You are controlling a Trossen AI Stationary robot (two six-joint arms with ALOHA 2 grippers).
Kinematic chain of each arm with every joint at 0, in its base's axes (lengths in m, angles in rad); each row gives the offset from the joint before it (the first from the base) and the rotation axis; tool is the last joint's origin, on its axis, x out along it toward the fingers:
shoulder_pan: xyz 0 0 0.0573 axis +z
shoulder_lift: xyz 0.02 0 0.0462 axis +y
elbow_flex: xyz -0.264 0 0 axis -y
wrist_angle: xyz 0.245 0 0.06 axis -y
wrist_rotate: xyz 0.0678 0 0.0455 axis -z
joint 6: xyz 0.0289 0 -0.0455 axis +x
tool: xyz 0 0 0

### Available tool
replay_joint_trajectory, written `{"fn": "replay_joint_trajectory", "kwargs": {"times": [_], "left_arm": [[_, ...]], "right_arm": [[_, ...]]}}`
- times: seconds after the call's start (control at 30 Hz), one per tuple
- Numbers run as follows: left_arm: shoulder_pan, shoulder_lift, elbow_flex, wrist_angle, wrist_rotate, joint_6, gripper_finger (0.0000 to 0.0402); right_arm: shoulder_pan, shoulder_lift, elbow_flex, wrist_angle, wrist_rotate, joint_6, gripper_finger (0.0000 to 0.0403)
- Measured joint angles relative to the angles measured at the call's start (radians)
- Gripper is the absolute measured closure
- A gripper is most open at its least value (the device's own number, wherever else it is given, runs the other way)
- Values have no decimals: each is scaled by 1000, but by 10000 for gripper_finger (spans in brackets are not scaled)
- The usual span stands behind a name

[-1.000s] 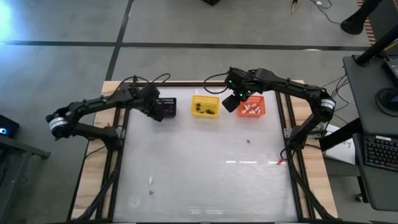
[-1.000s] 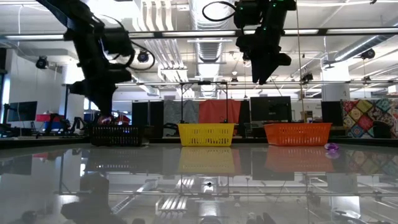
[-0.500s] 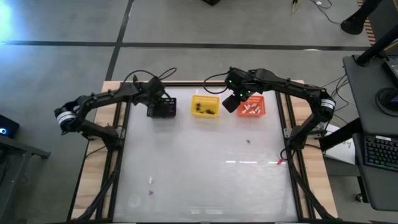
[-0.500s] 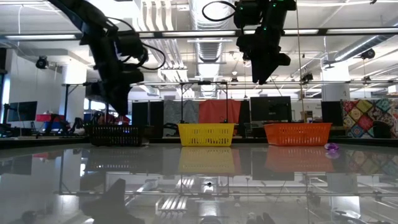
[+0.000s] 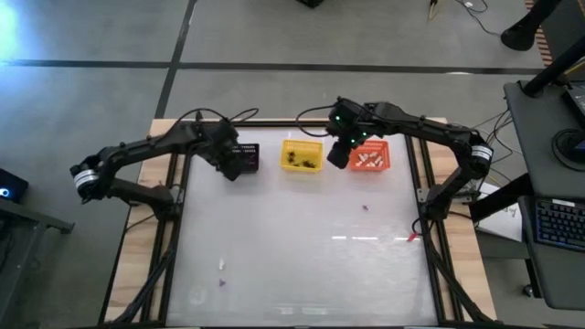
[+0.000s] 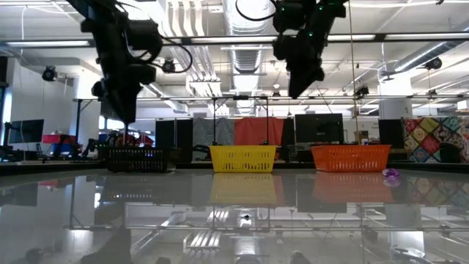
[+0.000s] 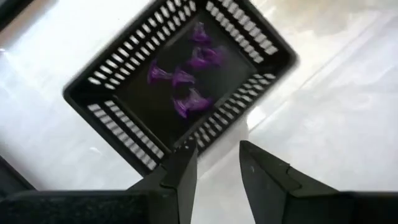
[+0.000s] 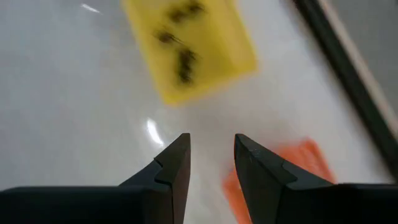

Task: Sort Halloween decoration
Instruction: Put the white skeleton toy into the orange bin

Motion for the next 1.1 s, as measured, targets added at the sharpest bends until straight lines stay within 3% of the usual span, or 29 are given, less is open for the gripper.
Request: {"fn": "replay_joint_trajectory", "kwargs": {"times": [0.17, 0.23, 0.53, 0.87, 1.1], "left_arm": [[-80, -86, -5, -14, 0, -85, 298], [-111, -117, -5, -16, 0, -117, 298], [-231, -216, -6, -47, 0, -173, 298], [-308, -287, -7, -100, -1, -171, 298], [-322, -331, -7, -115, -2, -121, 298]], "right_arm": [[11, 1, -61, 210, -272, 36, 291], [30, 1, -82, 288, -322, 73, 290], [198, 25, -117, 528, -337, 122, 291], [370, 171, -117, 936, -336, 264, 294], [444, 245, -117, 1065, -330, 323, 292]]}}
